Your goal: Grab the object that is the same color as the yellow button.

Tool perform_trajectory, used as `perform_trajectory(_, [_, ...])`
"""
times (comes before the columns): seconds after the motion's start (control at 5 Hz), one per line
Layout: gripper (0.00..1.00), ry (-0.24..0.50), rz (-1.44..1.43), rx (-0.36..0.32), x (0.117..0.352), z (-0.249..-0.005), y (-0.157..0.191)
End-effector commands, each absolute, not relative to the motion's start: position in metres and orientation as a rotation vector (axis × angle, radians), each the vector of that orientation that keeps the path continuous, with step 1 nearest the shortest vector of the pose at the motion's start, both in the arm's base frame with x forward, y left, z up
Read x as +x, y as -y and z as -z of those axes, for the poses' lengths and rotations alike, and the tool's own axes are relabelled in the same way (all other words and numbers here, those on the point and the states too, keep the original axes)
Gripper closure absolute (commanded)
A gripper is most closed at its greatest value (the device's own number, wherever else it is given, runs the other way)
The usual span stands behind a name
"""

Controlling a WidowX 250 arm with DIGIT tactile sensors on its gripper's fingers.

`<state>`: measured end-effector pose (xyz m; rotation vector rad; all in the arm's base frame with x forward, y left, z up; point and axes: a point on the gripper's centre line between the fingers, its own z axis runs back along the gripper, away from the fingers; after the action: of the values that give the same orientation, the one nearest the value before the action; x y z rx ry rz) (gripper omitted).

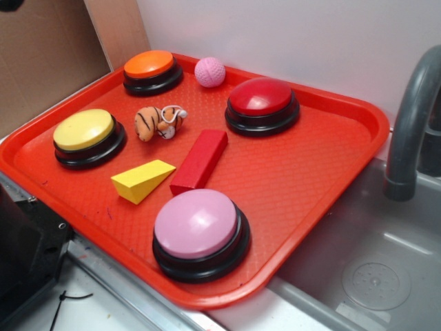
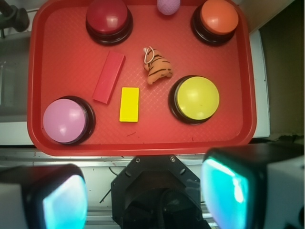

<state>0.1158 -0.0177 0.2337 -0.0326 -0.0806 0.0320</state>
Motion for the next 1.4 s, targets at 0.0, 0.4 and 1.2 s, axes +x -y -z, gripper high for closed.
perform_trajectory(0.0, [0.00,0.081,-0.032,-0.033,0.116,-0.234,0.018])
perform_trajectory(0.4, [0.00,0.089,-0.070,-0.063,0.120,-0.167,0.027])
perform_trajectory(1.2, [0.00,0.117,-0.162,-0.066,0.149,-0.051,0.030])
